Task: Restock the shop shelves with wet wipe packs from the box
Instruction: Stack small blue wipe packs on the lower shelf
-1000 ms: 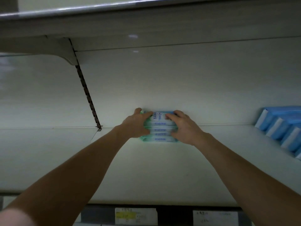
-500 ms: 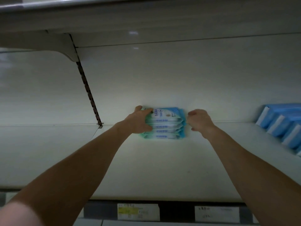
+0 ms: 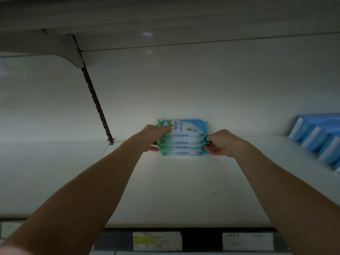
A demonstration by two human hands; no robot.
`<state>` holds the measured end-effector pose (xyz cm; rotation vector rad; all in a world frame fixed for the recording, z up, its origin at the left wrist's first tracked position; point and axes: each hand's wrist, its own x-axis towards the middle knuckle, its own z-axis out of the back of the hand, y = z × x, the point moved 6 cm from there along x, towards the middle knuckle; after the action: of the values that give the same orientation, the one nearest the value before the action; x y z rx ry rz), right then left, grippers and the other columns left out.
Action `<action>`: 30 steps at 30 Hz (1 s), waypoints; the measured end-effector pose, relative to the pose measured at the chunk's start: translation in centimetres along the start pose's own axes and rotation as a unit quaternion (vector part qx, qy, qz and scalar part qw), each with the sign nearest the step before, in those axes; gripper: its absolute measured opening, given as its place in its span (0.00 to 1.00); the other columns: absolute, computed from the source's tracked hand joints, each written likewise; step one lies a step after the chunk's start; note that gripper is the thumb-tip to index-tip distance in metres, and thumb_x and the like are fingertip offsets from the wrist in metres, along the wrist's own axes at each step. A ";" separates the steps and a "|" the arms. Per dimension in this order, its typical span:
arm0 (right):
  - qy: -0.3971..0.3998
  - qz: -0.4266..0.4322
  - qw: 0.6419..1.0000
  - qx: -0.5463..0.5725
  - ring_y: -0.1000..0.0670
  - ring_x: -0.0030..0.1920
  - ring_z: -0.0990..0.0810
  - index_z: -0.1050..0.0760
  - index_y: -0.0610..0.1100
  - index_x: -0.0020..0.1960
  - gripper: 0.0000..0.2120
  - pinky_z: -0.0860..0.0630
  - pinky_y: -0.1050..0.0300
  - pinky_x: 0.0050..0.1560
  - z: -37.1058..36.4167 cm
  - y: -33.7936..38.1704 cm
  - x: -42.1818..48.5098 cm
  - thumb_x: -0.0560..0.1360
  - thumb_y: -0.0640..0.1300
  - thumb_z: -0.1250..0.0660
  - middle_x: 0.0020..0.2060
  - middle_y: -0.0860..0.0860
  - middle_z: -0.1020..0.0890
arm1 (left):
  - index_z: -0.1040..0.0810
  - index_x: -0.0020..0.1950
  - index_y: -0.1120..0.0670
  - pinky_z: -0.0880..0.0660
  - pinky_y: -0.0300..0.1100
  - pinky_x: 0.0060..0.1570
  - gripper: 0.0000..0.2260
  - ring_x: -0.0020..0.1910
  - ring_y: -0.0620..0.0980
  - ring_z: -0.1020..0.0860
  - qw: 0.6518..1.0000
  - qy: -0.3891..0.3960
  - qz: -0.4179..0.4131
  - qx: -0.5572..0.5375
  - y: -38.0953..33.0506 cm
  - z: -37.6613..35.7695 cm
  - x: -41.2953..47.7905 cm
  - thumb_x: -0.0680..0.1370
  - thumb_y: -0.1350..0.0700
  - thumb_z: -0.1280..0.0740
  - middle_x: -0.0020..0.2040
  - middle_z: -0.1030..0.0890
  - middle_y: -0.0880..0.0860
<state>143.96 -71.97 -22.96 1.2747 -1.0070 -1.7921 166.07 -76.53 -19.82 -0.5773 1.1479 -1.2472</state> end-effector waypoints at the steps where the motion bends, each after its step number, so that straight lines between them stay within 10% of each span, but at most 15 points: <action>1: -0.001 0.003 1.000 0.004 0.52 0.32 0.23 0.26 0.38 0.41 0.06 0.24 0.61 0.33 -0.1 0.1 -0.1 0.77 0.34 0.37 0.35 0.44 0.21 | 0.26 0.61 0.59 0.24 0.47 0.46 0.17 0.47 0.53 0.21 1.000 -0.001 -0.001 -0.002 -0.1 -0.2 0.1 0.78 0.50 0.32 0.50 0.20 0.56; 14: -0.042 0.039 0.995 -0.077 0.49 0.37 0.22 0.27 0.39 0.43 0.05 0.25 0.58 0.32 0.0 -0.5 -0.7 0.77 0.36 0.38 0.38 0.44 0.22 | 0.31 0.69 0.58 0.27 0.55 0.58 0.24 0.58 0.60 0.24 0.999 0.017 0.018 0.034 -0.4 -0.9 -0.5 0.78 0.47 0.33 0.61 0.25 0.58; 19: -0.001 0.020 0.999 -0.037 0.45 0.36 0.20 0.26 0.35 0.43 0.07 0.20 0.55 0.33 -0.9 -0.2 -0.8 0.78 0.32 0.41 0.41 0.39 0.20 | 0.28 0.59 0.57 0.24 0.48 0.33 0.13 0.40 0.54 0.21 0.997 0.046 0.038 -0.044 -0.1 -1.2 -1.5 0.80 0.51 0.34 0.44 0.22 0.55; 23: -0.012 0.032 0.999 -0.004 0.46 0.34 0.21 0.27 0.35 0.40 0.08 0.20 0.58 0.29 -0.8 0.2 -0.5 0.77 0.30 0.39 0.39 0.39 0.21 | 0.27 0.57 0.58 0.22 0.49 0.38 0.13 0.39 0.53 0.21 0.998 0.024 0.035 -0.043 0.0 -1.1 -1.3 0.79 0.51 0.33 0.43 0.22 0.55; 30: -0.145 0.180 0.943 -0.239 0.41 0.59 0.24 0.28 0.40 0.66 0.17 0.26 0.50 0.59 1.3 3.1 -1.4 0.79 0.36 0.43 0.62 0.41 0.24 | 0.44 0.77 0.52 0.24 0.56 0.54 0.36 0.62 0.60 0.26 0.991 -0.044 -0.079 0.097 -1.3 0.0 -0.5 0.75 0.42 0.31 0.66 0.30 0.56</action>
<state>143.43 -71.91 -19.40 0.5031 -0.8189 -1.8088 165.54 -76.41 -18.56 -0.5792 0.9087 -1.4362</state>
